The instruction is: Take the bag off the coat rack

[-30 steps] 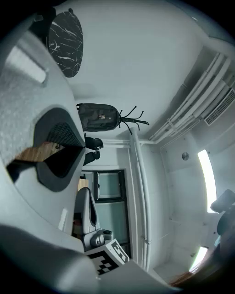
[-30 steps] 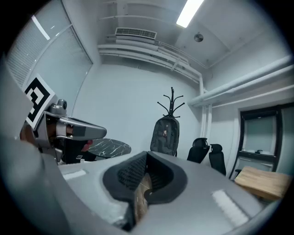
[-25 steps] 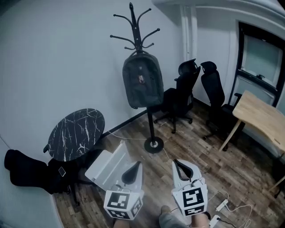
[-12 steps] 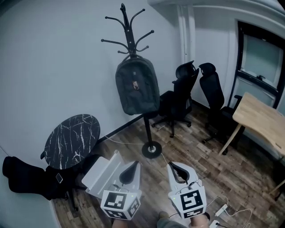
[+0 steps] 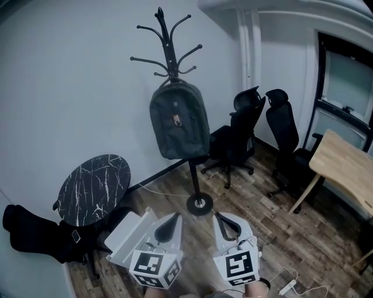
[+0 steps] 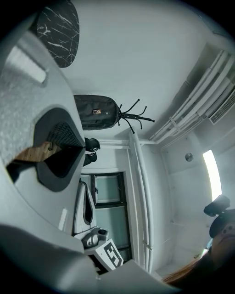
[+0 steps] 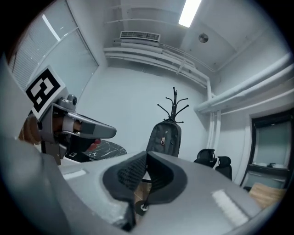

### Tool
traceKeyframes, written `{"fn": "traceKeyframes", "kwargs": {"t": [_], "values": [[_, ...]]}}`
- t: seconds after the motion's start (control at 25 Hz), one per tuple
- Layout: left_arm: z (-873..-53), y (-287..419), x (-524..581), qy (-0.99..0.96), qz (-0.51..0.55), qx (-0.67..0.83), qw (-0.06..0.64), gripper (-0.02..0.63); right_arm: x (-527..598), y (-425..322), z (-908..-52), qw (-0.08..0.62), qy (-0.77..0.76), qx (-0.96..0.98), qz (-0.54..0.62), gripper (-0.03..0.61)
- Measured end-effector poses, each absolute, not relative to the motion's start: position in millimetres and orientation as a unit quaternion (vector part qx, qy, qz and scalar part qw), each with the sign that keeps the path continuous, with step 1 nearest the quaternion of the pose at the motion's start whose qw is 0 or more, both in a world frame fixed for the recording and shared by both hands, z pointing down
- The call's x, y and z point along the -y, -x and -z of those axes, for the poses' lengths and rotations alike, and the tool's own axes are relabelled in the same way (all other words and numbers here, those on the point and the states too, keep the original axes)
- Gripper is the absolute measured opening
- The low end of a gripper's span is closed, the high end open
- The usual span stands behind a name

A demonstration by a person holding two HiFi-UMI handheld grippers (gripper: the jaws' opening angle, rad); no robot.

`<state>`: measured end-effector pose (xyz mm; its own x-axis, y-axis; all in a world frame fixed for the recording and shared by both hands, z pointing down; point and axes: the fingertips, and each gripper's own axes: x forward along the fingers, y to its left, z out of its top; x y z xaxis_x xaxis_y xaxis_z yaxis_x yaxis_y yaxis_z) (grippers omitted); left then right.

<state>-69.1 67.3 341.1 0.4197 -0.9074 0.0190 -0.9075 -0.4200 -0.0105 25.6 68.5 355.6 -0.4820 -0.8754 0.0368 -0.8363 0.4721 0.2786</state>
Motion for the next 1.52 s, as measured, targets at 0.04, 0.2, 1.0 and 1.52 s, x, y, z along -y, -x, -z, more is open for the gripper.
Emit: {"fn": "traceKeyframes", "kwargs": {"t": [0.04, 0.2, 1.0, 1.52], "values": [[-341.6, 67.7, -64.8, -0.842, -0.012, 0.540, 0.001, 0.009, -64.4, -26.9, -356.2, 0.087, -0.501, 0.853, 0.115, 0.002], [-339.7, 69.4, -52.0, -0.835, -0.012, 0.550, -0.003, 0.009, -48.2, -28.0, -356.1, 0.083, -0.499, 0.854, 0.126, 0.002], [-343.4, 96.0, 46.9, -0.824, -0.011, 0.566, -0.004, 0.011, 50.6, -20.1, -355.9, 0.072, -0.512, 0.848, 0.121, 0.002], [-331.3, 128.0, 139.9, -0.824, 0.015, 0.566, 0.005, 0.012, 139.8, -7.4, -349.7, 0.088, -0.528, 0.835, 0.127, 0.002]]}}
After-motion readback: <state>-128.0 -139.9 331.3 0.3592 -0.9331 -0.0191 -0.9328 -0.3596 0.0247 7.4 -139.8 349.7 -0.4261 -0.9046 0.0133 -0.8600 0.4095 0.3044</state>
